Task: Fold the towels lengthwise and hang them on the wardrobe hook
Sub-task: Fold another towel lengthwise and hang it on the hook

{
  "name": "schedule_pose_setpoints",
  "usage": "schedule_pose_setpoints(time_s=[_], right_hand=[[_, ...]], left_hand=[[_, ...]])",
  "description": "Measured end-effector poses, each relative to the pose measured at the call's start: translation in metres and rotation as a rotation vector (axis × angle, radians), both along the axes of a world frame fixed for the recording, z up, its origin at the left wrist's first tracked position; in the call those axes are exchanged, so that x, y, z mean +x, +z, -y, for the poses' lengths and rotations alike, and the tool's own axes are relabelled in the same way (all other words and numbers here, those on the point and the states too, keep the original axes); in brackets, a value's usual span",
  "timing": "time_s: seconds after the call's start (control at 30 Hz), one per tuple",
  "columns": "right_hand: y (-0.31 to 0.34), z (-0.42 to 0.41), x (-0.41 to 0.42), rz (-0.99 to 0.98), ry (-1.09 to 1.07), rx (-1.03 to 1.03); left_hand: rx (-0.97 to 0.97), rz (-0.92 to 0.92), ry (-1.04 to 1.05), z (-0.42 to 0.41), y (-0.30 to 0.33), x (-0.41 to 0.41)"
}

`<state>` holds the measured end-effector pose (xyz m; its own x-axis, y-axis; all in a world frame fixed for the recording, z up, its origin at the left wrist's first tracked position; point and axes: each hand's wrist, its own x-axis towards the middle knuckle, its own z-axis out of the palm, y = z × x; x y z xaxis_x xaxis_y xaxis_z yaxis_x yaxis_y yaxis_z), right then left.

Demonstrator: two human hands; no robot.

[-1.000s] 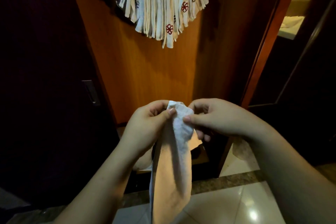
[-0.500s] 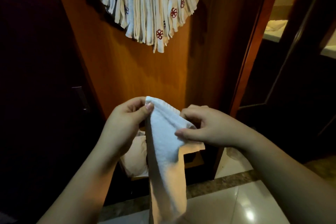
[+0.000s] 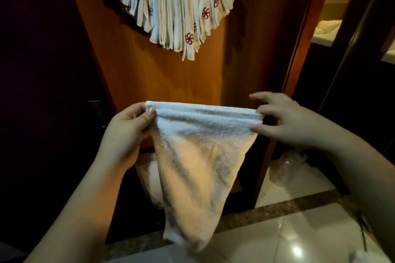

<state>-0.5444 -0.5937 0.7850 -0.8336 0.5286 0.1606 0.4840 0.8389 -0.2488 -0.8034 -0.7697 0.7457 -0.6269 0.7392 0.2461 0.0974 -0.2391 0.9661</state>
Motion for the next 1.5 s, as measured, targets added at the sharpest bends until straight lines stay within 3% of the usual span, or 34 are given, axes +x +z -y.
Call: schedule_pose_setpoints(time_s=[0.13,0.23,0.3,0.47,0.63,0.77,0.93,1.17,1.3,1.5], right_hand=[[-0.009,-0.001,0.001,-0.26,-0.048,-0.101],[-0.018,0.0,-0.001,-0.59,-0.067,-0.332],[-0.027,0.003,-0.006,-0.704,-0.097,-0.433],[-0.039,0.016,-0.021,-0.993,-0.174,-0.529],[-0.038,0.023,-0.031,-1.269,-0.263,-0.4],[-0.039,0.019,-0.029,-1.309,-0.192,-0.435],[-0.046,0.009,-0.007,-1.13,-0.02,-0.581],[-0.08,0.008,0.014,-0.863,0.086,-1.323],[-0.089,0.009,0.011,-0.907,0.078,-1.306],[-0.072,0.021,-0.007,-1.012,0.297,-1.34]], left_hand=[[0.026,-0.034,0.017,0.0,-0.001,0.006],[0.065,0.0,0.054,0.001,0.001,0.01],[0.082,-0.003,0.08,-0.001,0.0,0.013],[0.151,-0.014,0.073,-0.003,-0.001,0.021],[0.211,0.027,0.015,-0.006,0.002,0.033],[0.227,0.14,-0.039,-0.011,0.0,0.033],[0.234,0.213,-0.071,-0.014,-0.004,0.032],[0.177,0.174,-0.093,-0.005,-0.014,0.039],[0.161,0.12,-0.15,0.006,-0.012,0.035],[0.219,0.134,-0.251,0.021,0.002,0.022]])
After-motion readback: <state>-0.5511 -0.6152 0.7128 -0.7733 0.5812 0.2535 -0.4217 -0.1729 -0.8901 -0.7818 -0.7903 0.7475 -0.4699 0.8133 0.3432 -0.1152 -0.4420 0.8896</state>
